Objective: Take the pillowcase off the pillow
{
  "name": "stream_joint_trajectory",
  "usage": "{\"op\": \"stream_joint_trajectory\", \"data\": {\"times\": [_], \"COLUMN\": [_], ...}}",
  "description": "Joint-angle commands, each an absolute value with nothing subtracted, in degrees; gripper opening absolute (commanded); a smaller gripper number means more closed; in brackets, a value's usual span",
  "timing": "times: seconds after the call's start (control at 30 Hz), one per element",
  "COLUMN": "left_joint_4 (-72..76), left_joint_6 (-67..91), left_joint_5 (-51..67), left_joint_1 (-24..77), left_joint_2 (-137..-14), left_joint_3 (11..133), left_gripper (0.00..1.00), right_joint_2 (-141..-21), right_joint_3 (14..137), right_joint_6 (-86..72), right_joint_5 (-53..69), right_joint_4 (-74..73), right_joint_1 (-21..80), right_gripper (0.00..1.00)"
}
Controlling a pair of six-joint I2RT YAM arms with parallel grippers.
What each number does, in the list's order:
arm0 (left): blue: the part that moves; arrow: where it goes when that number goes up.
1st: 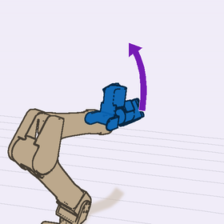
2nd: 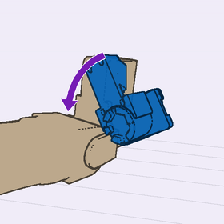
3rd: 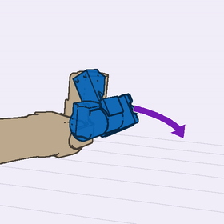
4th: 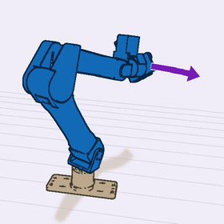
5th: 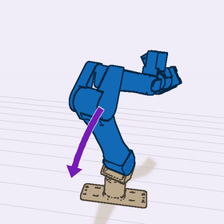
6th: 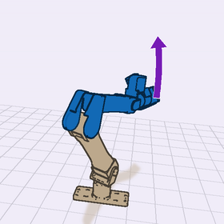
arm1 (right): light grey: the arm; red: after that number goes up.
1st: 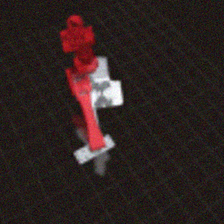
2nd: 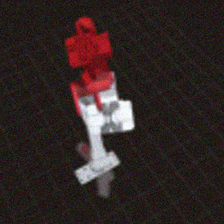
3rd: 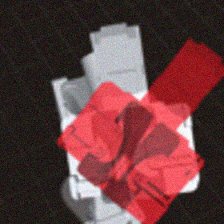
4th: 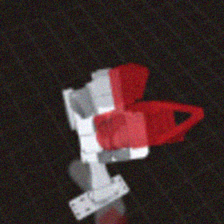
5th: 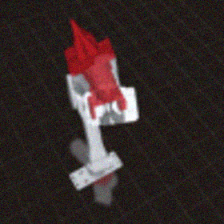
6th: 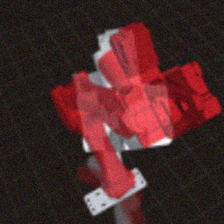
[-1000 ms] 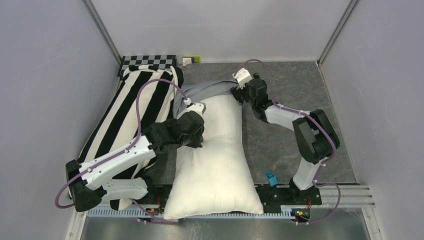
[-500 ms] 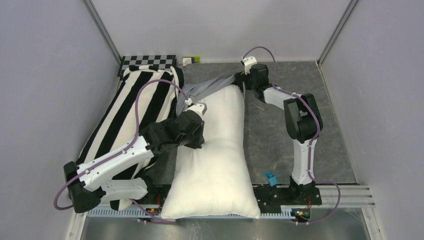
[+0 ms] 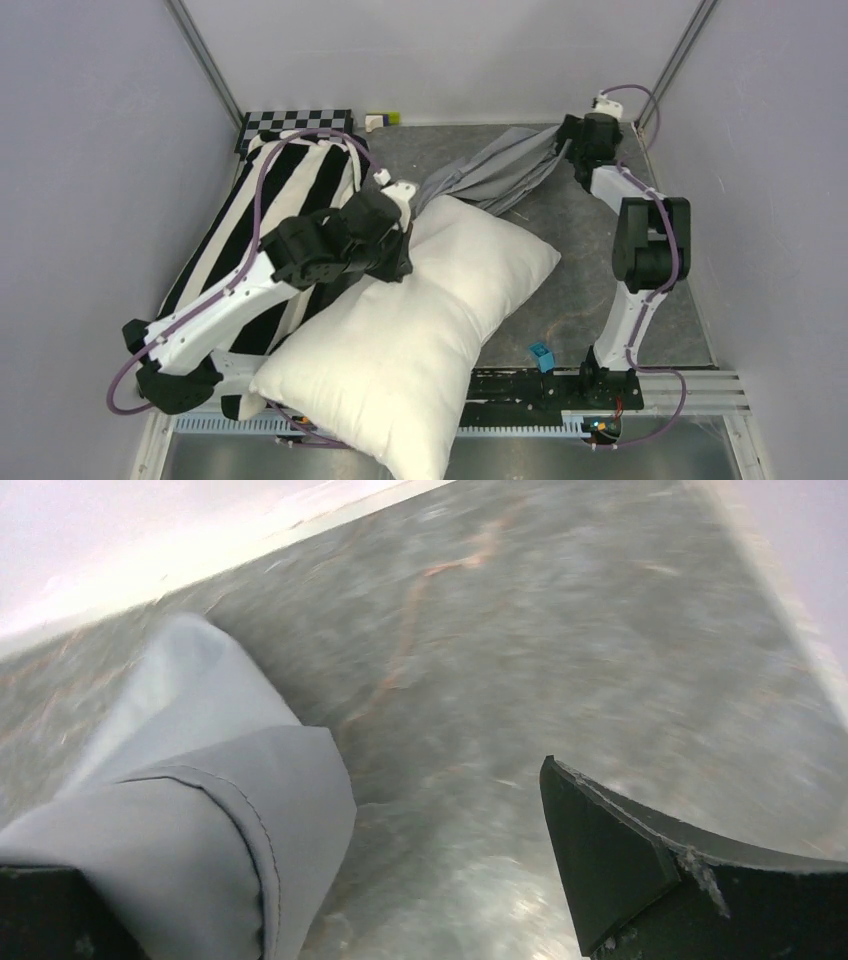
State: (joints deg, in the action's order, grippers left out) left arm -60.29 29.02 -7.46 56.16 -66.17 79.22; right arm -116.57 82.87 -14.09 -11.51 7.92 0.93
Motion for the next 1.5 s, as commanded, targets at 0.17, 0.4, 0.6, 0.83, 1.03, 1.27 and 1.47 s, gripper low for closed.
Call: {"op": "stream_joint_trajectory", "data": {"times": [0.17, 0.4, 0.6, 0.83, 1.03, 1.27, 1.47], "left_joint_4": [-62.4, -68.7, -55.4, -43.7, -41.9, -36.4, -35.1], "left_joint_6": [21.1, 19.2, 25.1, 25.6, 23.9, 25.7, 26.7], "left_joint_5": [-14.3, -14.8, -3.5, -6.0, -9.4, -7.6, -7.1], "left_joint_1": [52.6, 48.7, 42.7, 42.7, 41.7, 40.2, 40.0], "left_joint_2": [-88.0, -98.3, -94.6, -103.9, -118.6, -120.4, -115.0], "left_joint_3": [117.8, 142.4, 133.8, 127.8, 140.6, 142.6, 128.4], "left_gripper": [0.02, 0.02, 0.02, 0.02, 0.02, 0.02, 0.86], "right_joint_2": [-97.8, -89.9, -92.2, -86.5, -82.9, -64.9, -53.3], "right_joint_3": [83.8, 81.5, 84.5, 72.7, 66.0, 50.6, 40.0], "right_joint_6": [-30.7, -31.6, -27.7, -33.4, -30.5, -23.6, -19.5], "right_joint_5": [-36.8, -39.8, -32.9, -27.4, -23.6, -15.1, -1.1], "right_joint_4": [-5.4, -10.7, -18.6, -29.0, -36.4, -17.9, -2.6], "right_joint_1": [-4.9, -12.8, -14.9, -14.0, -14.0, -13.8, -13.8], "right_gripper": [0.98, 0.98, 0.98, 0.98, 0.98, 0.98, 0.98]}}
